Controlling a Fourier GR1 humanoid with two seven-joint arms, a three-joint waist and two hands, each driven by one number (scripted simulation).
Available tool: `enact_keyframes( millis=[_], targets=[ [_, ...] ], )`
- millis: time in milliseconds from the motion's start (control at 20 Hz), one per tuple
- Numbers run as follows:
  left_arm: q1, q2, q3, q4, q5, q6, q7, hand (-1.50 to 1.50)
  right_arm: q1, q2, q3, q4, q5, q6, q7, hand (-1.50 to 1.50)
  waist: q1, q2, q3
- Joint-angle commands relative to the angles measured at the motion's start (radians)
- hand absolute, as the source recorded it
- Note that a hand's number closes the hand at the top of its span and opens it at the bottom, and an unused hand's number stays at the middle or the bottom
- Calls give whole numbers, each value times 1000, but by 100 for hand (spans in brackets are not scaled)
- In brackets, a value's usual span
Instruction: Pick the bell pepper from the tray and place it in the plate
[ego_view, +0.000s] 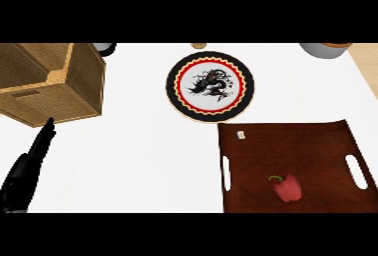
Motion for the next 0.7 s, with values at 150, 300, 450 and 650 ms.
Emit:
enact_keyframes(
  millis=[150, 300, 450, 650],
  targets=[
    [27, 11, 21, -51, 2, -27, 21, 0, -16, -145, -35, -46, 127, 17, 139, -150, 12, 0, 0],
    [12, -30, 12, 0, -16, -22, -11, 0, -53, -137, 28, -30, 234, -8, 200, -150, 11, 2, 0],
    [-33, -20, 35, 33, -26, -31, 4, 0, -164, -168, 73, 73, 302, 32, 221, -150, 18, 4, 0],
    [-53, -59, 26, 61, -53, -32, -18, 0, -231, -174, 123, 112, 379, 71, 256, -150, 13, 4, 0]
  ],
)
